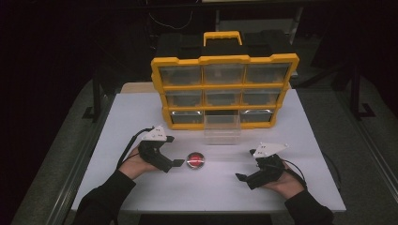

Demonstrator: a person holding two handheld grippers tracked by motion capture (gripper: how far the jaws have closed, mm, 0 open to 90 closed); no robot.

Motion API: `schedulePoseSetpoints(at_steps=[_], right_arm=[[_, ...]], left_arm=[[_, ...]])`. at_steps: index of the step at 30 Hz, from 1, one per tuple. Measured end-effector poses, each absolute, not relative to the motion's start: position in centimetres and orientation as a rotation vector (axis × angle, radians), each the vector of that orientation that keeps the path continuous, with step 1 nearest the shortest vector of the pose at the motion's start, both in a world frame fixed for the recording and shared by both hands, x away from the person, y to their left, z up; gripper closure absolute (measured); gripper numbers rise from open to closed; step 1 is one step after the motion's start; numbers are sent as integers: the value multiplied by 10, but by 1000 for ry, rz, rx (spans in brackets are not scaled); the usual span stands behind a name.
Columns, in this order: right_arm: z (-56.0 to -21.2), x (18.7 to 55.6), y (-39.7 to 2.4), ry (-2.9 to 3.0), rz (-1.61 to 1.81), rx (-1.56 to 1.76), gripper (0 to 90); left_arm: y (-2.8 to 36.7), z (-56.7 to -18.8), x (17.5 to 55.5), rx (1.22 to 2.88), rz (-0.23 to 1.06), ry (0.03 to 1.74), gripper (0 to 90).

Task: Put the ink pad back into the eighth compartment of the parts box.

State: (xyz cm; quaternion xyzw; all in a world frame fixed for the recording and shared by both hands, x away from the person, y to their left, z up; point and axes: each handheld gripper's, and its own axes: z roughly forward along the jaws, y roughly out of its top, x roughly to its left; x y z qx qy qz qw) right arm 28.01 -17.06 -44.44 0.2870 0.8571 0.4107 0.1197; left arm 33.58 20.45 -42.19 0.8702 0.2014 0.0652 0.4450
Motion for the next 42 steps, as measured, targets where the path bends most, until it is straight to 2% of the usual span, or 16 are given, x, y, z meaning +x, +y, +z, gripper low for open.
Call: schedulePoseSetpoints(at_steps=[42], right_arm=[[-445, 280, -170, 2506, 1200, 841, 0]], left_arm=[[176, -420, 348, 2172, 145, 449, 0]])
